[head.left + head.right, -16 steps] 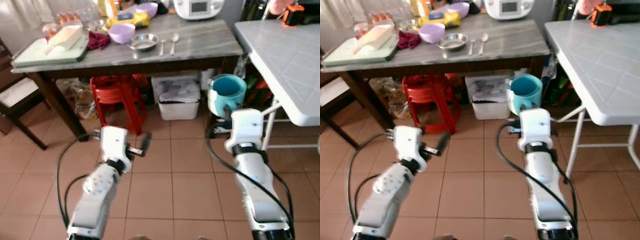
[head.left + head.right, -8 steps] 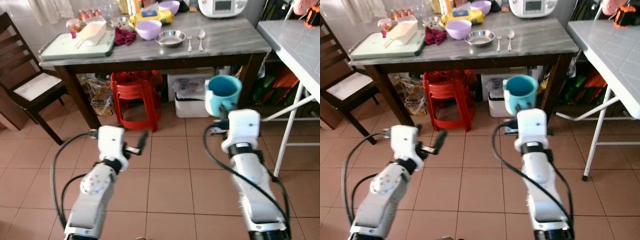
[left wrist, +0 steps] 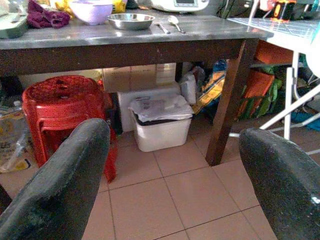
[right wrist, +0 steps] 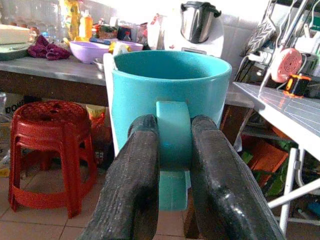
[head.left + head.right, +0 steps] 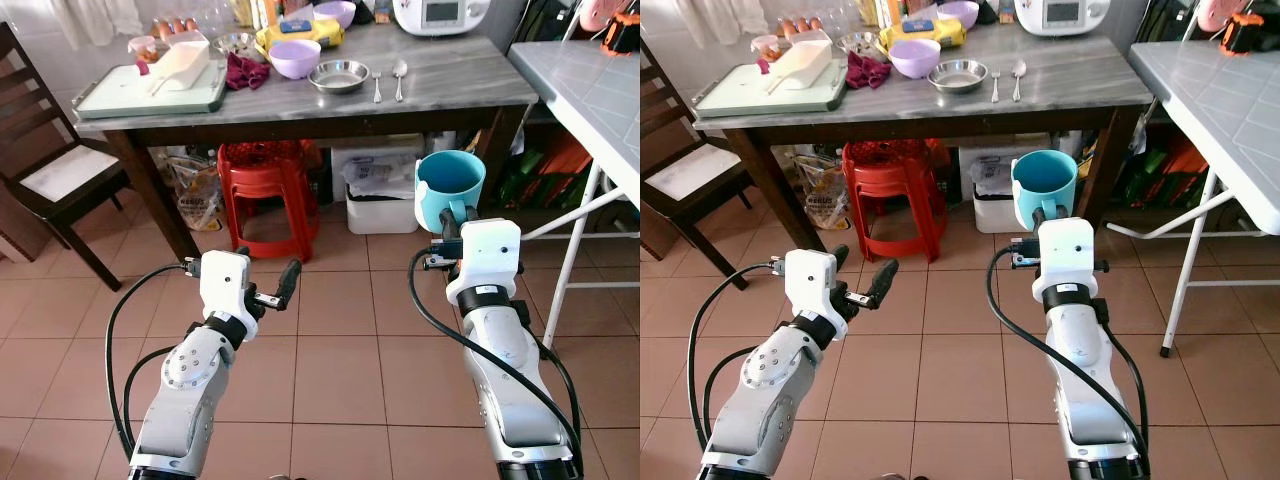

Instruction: Setting the table

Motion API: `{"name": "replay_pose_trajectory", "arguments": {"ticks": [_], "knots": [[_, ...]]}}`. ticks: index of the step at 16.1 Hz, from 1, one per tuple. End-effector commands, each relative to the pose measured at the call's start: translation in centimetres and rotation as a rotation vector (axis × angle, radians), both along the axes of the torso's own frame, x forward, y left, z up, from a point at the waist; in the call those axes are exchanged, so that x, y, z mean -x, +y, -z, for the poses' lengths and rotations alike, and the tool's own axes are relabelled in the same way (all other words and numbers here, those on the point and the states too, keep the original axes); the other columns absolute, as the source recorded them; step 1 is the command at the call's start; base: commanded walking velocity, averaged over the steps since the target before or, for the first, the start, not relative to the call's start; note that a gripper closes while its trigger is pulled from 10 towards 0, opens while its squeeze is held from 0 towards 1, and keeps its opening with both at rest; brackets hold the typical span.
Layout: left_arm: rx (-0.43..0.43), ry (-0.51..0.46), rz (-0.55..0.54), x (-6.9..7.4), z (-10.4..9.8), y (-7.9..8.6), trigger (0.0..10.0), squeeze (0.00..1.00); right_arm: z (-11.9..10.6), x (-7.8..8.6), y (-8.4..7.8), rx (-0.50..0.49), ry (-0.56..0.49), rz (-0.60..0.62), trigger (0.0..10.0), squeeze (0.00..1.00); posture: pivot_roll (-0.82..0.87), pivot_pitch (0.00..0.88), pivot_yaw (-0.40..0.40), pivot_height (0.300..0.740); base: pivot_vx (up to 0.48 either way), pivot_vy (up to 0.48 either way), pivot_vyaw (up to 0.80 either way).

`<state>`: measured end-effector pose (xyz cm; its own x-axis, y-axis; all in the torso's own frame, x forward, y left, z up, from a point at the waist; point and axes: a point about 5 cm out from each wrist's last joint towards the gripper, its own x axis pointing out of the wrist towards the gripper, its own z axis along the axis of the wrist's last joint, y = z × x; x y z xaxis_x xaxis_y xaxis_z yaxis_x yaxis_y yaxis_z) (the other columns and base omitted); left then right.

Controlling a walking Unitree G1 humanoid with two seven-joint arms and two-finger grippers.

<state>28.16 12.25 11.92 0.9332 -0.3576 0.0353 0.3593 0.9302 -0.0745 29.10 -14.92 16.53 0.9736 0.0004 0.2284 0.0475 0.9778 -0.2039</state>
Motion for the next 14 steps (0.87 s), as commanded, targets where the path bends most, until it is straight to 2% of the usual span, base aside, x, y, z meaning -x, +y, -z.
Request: {"name": "replay_pose_trajectory", "arguments": {"ticks": [1,14], "knots": [[-0.003,-0.022,0.002,-0.09,-0.51,0.14,10.0,0.0,-0.62,-0.04,0.12,-0.006,-0.031,-0.006,10.0,0.0,-0.08,0.091,0.08,0.74,0.255,0.0,0.0],[0.009,-0.02,0.03,-0.18,-0.44,-0.35,10.0,0.0,-0.57,0.09,0.05,-0.005,-0.029,-0.005,10.0,0.0,-0.08,0.089,0.083,0.74,0.337,0.0,0.0]]}}
